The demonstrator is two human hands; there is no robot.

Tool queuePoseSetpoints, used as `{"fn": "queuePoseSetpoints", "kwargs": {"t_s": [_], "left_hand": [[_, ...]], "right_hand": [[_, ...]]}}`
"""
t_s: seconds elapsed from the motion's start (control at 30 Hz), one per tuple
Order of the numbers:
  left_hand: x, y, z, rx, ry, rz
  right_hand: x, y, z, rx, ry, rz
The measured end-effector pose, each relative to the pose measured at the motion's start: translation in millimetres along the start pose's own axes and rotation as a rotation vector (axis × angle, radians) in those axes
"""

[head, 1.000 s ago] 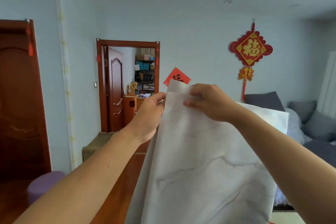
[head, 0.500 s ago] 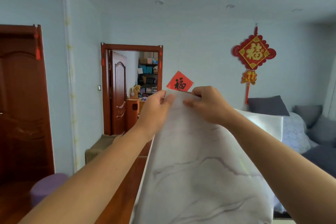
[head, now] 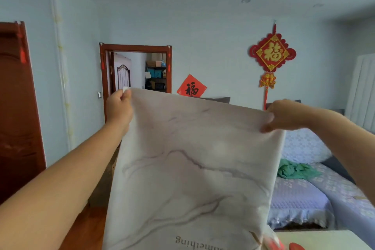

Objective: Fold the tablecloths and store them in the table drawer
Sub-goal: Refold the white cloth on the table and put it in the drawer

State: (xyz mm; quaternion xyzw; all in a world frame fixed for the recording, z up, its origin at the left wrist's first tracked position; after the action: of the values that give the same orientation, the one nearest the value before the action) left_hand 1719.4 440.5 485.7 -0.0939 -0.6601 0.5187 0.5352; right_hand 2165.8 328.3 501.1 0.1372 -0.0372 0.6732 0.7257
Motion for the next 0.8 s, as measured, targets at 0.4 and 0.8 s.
{"fn": "queuePoseSetpoints", "kwargs": {"t_s": [0.4, 0.8], "left_hand": [[60.0, -9.6, 68.0, 0.149, -0.336, 0.035], [138.6, 99.8, -40.1, -0.086, 0.221, 0.523]], "right_hand": [[-21.9, 16.6, 62.1, 1.065, -0.418, 0.258], [160.1, -5.9, 6.8, 0.911, -0.435, -0.277]]}}
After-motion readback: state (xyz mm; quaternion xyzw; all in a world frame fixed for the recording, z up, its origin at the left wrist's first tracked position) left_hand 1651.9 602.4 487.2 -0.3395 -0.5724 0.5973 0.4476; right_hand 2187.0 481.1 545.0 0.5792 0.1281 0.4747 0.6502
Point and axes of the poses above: each hand's wrist, its own x-axis towards the middle knuckle, its own z-axis out of the back of the hand, y = z × x, the point moved 8 cm from there along x, towards the middle knuckle, and after that the axes turned 12 degrees about x, right-handed, at the moved point
